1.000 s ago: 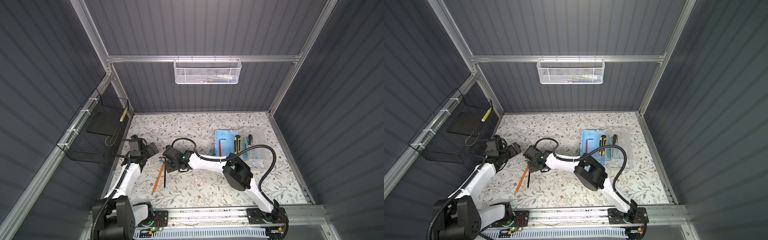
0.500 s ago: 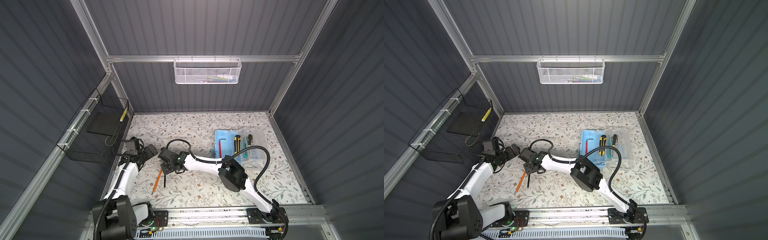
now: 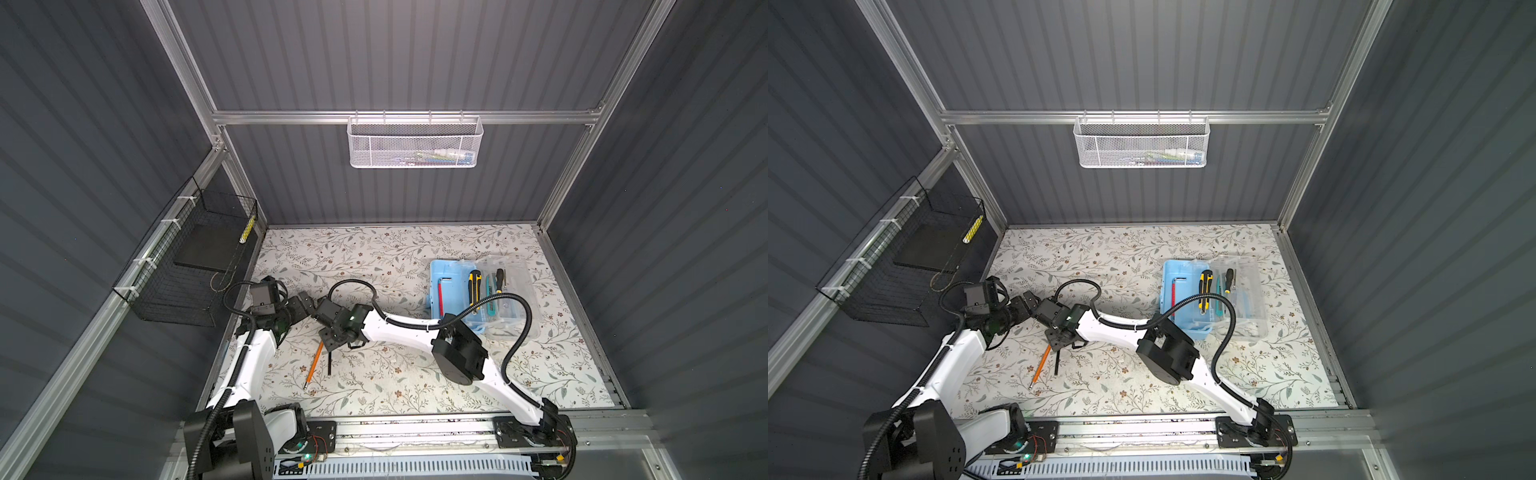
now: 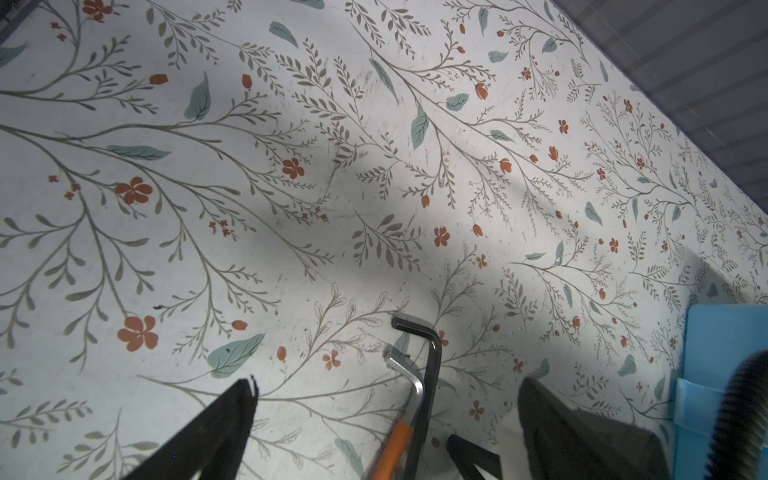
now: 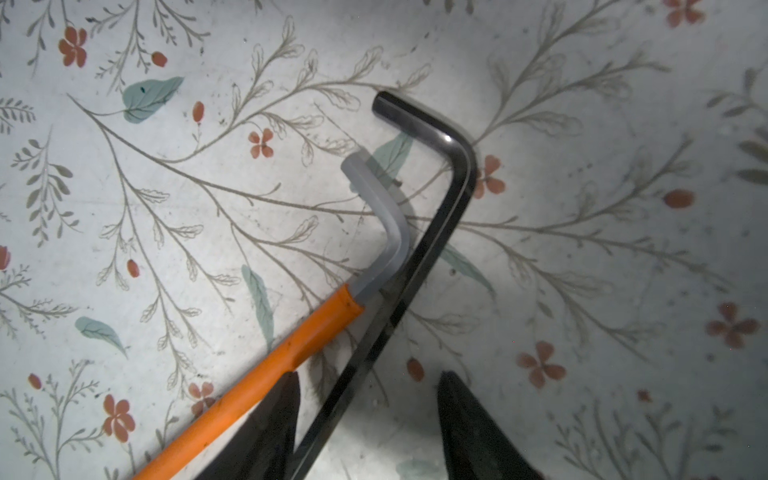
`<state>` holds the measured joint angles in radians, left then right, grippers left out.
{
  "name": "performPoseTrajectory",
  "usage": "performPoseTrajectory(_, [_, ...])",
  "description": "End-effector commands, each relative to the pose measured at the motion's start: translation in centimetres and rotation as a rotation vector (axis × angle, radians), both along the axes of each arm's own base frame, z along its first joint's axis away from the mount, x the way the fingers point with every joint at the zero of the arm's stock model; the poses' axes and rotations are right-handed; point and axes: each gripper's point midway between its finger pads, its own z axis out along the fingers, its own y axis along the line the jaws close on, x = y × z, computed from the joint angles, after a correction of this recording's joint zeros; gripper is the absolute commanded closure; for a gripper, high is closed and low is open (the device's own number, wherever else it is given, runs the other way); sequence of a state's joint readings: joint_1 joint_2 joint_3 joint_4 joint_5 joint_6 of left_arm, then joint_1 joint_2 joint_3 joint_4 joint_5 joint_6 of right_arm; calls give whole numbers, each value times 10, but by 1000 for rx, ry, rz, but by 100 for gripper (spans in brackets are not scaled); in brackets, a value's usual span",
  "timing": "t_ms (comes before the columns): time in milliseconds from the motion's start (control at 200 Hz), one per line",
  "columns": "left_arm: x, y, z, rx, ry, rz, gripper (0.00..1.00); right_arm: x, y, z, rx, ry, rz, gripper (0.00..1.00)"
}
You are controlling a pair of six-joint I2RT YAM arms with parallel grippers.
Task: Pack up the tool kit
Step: 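Move the right gripper over the black hex key beside the orange one, then lower the right gripper and close it on the black hex key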
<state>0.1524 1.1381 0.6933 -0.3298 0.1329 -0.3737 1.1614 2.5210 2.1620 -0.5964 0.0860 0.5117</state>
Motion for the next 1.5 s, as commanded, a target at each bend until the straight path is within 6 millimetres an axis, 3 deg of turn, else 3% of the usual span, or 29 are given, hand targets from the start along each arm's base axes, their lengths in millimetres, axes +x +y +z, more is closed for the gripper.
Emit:
performPoseTrajectory(0, [-3, 7, -1, 3, 8, 20, 1, -1, -15, -16, -91, -10, 0, 43])
performPoseTrajectory(210, [-6, 22, -4, 57, 27, 71, 0, 6, -30, -24, -145, -13, -1, 47])
performPoseTrajectory(420, [-5, 23, -5, 45, 28, 71, 1, 9, -42, -23, -172, -22, 4, 51])
performPoseTrajectory(1066, [-6, 25, -3, 56, 22, 76, 1, 0, -30, -43, -188, 23, 44, 60])
performPoseTrajectory(1391, [-6, 25, -1, 60, 13, 76, 1, 16, -64, -40, -337, -77, 73, 68])
performPoseTrajectory(1496, [-6, 25, -1, 60, 14, 75, 1, 13, -70, -38, -336, -79, 115, 73])
